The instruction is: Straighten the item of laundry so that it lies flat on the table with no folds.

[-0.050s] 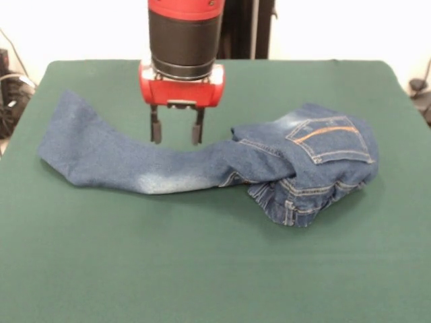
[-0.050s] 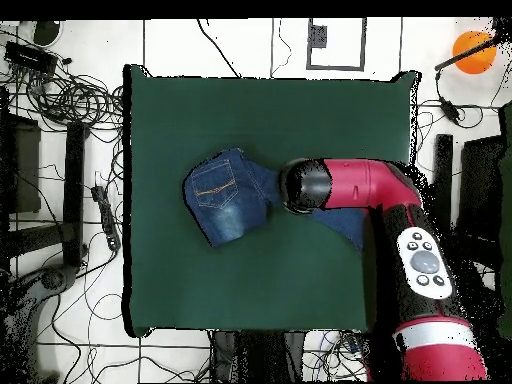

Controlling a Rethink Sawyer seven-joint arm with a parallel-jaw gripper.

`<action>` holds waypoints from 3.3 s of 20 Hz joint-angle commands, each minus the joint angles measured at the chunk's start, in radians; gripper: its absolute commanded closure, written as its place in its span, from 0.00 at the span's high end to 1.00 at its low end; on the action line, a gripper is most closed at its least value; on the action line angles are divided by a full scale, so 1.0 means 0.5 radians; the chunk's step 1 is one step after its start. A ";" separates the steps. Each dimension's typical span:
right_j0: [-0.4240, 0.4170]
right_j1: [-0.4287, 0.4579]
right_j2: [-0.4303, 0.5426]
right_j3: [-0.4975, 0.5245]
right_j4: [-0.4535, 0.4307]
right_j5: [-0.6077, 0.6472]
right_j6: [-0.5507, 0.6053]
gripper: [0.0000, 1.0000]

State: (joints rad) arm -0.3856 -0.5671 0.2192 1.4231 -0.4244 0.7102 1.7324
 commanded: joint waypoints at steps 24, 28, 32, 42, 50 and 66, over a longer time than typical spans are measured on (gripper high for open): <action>0.587 0.128 -0.450 -0.112 0.508 0.224 0.776 1.00; 0.642 0.107 -0.515 -0.084 0.567 0.227 0.779 1.00; 0.629 0.109 -0.534 -0.096 0.609 0.231 0.704 1.00; 0.623 0.178 -0.546 -0.098 0.644 0.119 0.653 1.00; 0.695 0.310 -0.618 -0.097 0.596 -0.063 0.751 1.00; 0.873 0.300 -0.679 -0.082 0.931 0.032 0.941 1.00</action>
State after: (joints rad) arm -0.0016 -0.4210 -0.1267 1.3317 -0.0417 0.7329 1.8597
